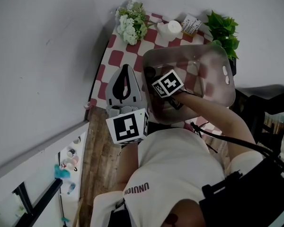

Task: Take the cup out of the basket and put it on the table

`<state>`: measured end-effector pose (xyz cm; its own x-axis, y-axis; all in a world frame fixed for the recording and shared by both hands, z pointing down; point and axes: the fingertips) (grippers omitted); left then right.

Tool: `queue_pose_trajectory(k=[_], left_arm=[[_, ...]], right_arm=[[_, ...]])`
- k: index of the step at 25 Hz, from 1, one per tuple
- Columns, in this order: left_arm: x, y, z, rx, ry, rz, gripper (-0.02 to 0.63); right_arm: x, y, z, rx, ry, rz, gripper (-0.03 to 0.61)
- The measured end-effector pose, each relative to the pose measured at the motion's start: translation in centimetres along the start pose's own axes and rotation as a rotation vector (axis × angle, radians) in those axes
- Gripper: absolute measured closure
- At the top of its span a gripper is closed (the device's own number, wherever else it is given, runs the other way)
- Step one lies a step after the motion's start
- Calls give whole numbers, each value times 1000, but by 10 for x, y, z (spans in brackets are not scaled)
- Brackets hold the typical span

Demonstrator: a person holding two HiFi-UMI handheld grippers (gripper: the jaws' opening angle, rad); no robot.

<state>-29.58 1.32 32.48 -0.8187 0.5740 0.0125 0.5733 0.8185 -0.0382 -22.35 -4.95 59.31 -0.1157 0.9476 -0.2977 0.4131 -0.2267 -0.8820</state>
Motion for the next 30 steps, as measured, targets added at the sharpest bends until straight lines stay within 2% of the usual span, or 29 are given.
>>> queue_pose_trajectory(k=[6, 12, 14, 30], left_arm=[[-1, -2, 1, -1, -4, -5, 601], [-2, -4, -1, 9, -5, -5, 601], [-3, -5, -1, 9, -5, -6, 601], [-8, -7, 1, 2, -3, -1, 601]], right_arm=[[0, -7, 1, -1, -59, 13, 449], [-4, -10, 1, -4, -120, 12, 498], [-6, -11, 0, -6, -120, 3, 515], [-4, 5, 8, -13, -47, -9, 528]])
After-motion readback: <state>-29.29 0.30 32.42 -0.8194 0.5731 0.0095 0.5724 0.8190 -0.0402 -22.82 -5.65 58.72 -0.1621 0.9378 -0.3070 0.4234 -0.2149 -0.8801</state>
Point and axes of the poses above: the fingertips, and each gripper's own axes: y backward along the fingers, x to its left, z out of its top, and after that the axes turned 6 degrees about -y, right-handed
